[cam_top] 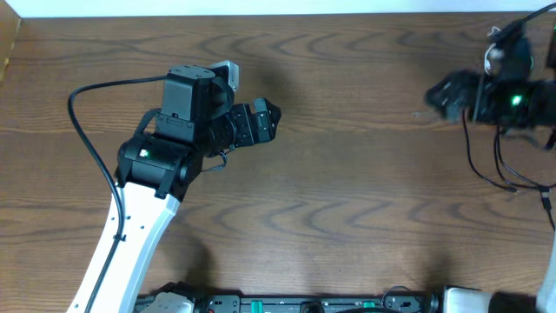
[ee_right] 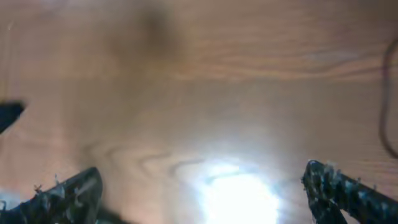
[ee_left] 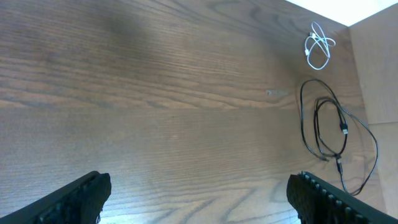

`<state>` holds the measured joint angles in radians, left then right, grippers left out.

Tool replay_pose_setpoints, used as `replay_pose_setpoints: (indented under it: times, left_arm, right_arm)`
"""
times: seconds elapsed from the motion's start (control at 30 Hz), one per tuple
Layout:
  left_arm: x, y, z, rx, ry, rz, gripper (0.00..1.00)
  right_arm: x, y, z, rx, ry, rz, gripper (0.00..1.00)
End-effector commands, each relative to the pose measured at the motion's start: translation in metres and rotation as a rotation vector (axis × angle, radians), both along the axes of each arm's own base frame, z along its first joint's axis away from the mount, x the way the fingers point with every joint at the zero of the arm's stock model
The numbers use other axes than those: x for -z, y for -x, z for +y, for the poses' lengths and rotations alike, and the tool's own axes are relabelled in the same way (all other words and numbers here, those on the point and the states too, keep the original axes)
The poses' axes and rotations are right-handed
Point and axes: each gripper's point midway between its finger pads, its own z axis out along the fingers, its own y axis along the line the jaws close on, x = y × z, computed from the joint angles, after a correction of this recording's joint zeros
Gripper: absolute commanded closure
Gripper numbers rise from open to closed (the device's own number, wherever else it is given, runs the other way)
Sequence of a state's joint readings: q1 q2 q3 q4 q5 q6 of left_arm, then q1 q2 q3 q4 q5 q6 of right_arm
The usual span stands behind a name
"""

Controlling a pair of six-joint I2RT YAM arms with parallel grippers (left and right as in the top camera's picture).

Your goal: Untangle cables

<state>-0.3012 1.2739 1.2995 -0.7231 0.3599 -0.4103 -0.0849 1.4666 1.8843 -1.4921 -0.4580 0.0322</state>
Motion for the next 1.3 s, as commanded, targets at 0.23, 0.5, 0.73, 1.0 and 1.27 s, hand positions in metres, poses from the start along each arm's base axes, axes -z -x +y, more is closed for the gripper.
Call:
replay_pose_setpoints:
  times: [0.23, 0.5, 0.73, 1.0, 1.27]
  left_arm:
    - [0.004, -0.002, 0.003, -0.003, -0.017, 0.0, 0.04]
    - [0.004, -0.002, 0.003, -0.003, -0.017, -0.001, 0.04]
    - [0.004, -0.002, 0.003, -0.003, -0.017, 0.0, 0.04]
    - [0.004, -0.002, 0.003, -0.003, -0.017, 0.0, 0.04]
    - [0.004, -0.002, 0.003, -0.003, -0.017, -0.001, 0.04]
  right_arm:
    - [-0.017, 0.033, 0.013, -0.08, 0.077, -0.06, 0.01]
    - [-0.022, 0.043, 0.007, -0.131, 0.151, -0.111, 0.01]
    - [-0.017, 0.032, -0.012, -0.053, 0.265, -0.294, 0.01]
    - [0.01, 0.055, -0.019, 0.037, 0.312, -0.7, 0.01]
    - [0.061, 0.068, -0.019, 0.068, 0.314, -0.896, 0.01]
